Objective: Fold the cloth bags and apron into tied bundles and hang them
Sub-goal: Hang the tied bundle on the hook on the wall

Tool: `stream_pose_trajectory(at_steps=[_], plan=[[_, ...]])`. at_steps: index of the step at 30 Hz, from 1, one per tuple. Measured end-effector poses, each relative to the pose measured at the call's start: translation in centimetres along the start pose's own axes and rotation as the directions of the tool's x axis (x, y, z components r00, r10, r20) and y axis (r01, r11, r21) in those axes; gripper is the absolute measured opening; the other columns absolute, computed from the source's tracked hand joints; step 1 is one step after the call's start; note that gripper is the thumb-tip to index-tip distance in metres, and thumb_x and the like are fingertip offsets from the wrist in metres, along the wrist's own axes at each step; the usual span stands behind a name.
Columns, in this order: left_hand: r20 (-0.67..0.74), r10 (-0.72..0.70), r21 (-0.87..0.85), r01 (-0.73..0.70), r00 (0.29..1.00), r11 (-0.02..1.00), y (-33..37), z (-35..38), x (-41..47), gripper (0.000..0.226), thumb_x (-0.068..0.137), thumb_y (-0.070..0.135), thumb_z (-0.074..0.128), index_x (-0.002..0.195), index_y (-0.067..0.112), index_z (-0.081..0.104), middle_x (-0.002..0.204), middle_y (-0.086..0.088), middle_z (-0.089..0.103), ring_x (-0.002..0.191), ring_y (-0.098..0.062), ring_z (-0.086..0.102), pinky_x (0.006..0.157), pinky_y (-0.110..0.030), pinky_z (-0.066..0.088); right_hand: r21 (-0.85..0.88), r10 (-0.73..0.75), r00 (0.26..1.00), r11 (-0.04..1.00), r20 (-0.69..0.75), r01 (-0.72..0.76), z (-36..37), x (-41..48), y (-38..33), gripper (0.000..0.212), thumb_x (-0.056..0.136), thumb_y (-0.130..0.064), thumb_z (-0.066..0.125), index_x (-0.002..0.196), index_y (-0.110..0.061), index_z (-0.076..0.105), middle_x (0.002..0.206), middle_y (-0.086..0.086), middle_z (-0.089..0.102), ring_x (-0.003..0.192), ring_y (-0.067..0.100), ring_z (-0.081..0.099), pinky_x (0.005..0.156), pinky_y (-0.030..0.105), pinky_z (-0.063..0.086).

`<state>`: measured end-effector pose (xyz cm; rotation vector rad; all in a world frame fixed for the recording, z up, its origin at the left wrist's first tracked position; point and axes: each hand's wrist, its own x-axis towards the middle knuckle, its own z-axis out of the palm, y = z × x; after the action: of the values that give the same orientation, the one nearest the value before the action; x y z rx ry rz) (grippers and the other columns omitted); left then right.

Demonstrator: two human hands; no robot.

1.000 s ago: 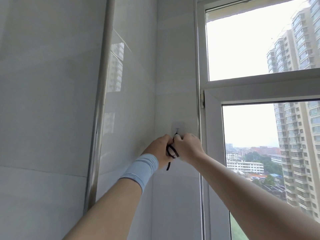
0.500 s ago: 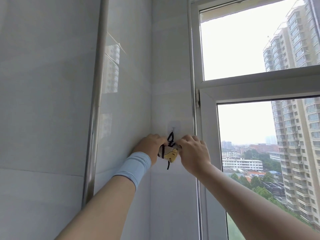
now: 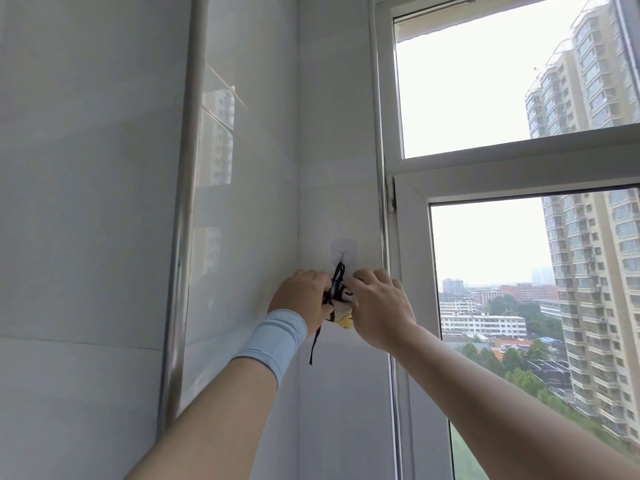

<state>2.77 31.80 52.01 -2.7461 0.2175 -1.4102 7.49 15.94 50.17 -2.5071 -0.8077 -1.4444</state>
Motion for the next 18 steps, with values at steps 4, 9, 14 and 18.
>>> stream_pose_trajectory(at_steps=[4,9,14,18], plan=[[0.014,0.037,0.083,-0.038,0.999,0.996,0.1,0.0,-0.6,0.032,0.091,0.037,0.051,0.121,0.025,0.058,0.12,0.004,0.056,0.113,-0.019,0.045,0.099,-0.031,0.035,-0.004,0.02,0.996,1.0,0.082,-0.02,-0.8,-0.5,-0.3,0.051,0.091,-0.026,0.049,0.142,-0.03,0.044,0.149,-0.001,0.037,0.134,0.026,0.032,0.11,0.045,0.028],[-0.195,0.092,0.091,-0.075,0.976,0.993,1.8,-0.6,-2.5,0.03,0.088,0.036,0.047,0.11,0.025,0.064,0.106,0.004,0.06,0.101,-0.02,0.05,0.089,-0.031,0.037,0.104,-0.001,0.993,0.995,-0.119,0.013,-2.1,-2.9,-0.4,0.04,0.085,-0.025,0.057,0.124,-0.028,0.06,0.133,0.001,0.05,0.121,0.027,0.047,0.096,0.04,0.04],[-0.161,0.009,-0.128,-0.03,0.987,0.991,5.5,0.0,-7.0,0.019,0.089,0.035,0.047,0.093,0.024,0.061,0.09,0.008,0.058,0.089,-0.015,0.052,0.074,-0.033,0.048,0.272,0.006,0.997,0.962,-0.073,0.014,-1.9,-8.3,-0.4,0.022,0.089,-0.028,0.051,0.105,-0.026,0.067,0.11,-0.003,0.06,0.099,0.021,0.06,0.071,0.03,0.044],[0.004,-0.032,-0.196,0.032,0.999,0.98,8.3,2.8,-12.4,0.012,0.09,0.034,0.047,0.091,0.026,0.056,0.086,0.011,0.058,0.084,-0.012,0.053,0.069,-0.029,0.049,0.322,0.058,0.993,0.943,0.099,-0.088,-0.6,-14.6,-0.2,0.025,0.092,-0.032,0.045,0.097,-0.028,0.069,0.095,-0.006,0.066,0.084,0.022,0.065,0.064,0.028,0.041]])
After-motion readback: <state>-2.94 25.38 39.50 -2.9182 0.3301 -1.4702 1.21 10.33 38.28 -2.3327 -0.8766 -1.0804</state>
